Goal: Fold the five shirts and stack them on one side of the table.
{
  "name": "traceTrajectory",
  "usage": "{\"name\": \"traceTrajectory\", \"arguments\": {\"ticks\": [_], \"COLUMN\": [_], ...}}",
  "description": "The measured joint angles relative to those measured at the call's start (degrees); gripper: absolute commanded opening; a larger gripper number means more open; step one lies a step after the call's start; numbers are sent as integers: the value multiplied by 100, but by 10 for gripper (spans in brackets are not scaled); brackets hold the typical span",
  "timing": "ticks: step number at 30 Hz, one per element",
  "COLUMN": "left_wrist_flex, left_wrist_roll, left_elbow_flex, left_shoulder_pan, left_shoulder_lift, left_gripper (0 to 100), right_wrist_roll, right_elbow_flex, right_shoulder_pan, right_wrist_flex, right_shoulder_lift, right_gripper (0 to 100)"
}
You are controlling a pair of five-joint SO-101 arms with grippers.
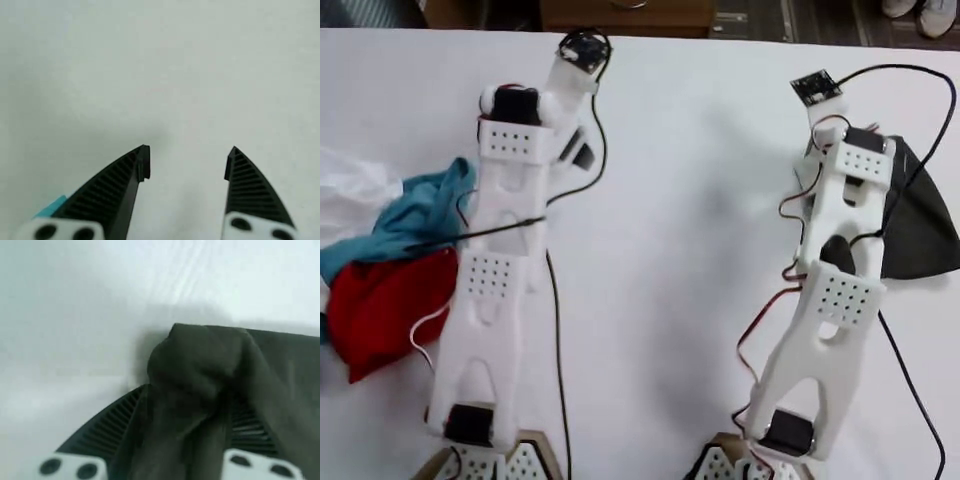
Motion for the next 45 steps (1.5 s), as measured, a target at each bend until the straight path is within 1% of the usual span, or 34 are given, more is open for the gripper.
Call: {"name": "traceTrajectory", "arguments": {"ticks": [5, 8, 11, 15, 18, 20, 25, 33, 45], "left_wrist_flex": [0, 0, 0, 0, 0, 0, 0, 0, 0], "left_wrist_roll": [0, 0, 0, 0, 0, 0, 0, 0, 0], "left_elbow_flex": [0, 0, 0, 0, 0, 0, 0, 0, 0], "left_shoulder_pan": [0, 0, 0, 0, 0, 0, 0, 0, 0], "left_shoulder_lift": [0, 0, 0, 0, 0, 0, 0, 0, 0], "left_gripper": [264, 264, 264, 264, 264, 264, 264, 264, 264], "right_wrist_roll": [-26, -26, -26, -26, 290, 510, 668, 668, 985], "right_elbow_flex": [0, 0, 0, 0, -9, -9, -185, -774, -1310], "right_shoulder_pan": [9, 185, 580, 1371, 1855, 2004, 2215, 2549, 2514], "right_wrist_flex": [457, 651, 721, 721, 721, 721, 607, 589, 589], "right_shoulder_lift": [-818, -1134, -1213, -1213, -1020, -765, -273, 431, 1240], "right_gripper": [218, 216, 216, 216, 218, 218, 218, 218, 205]}}
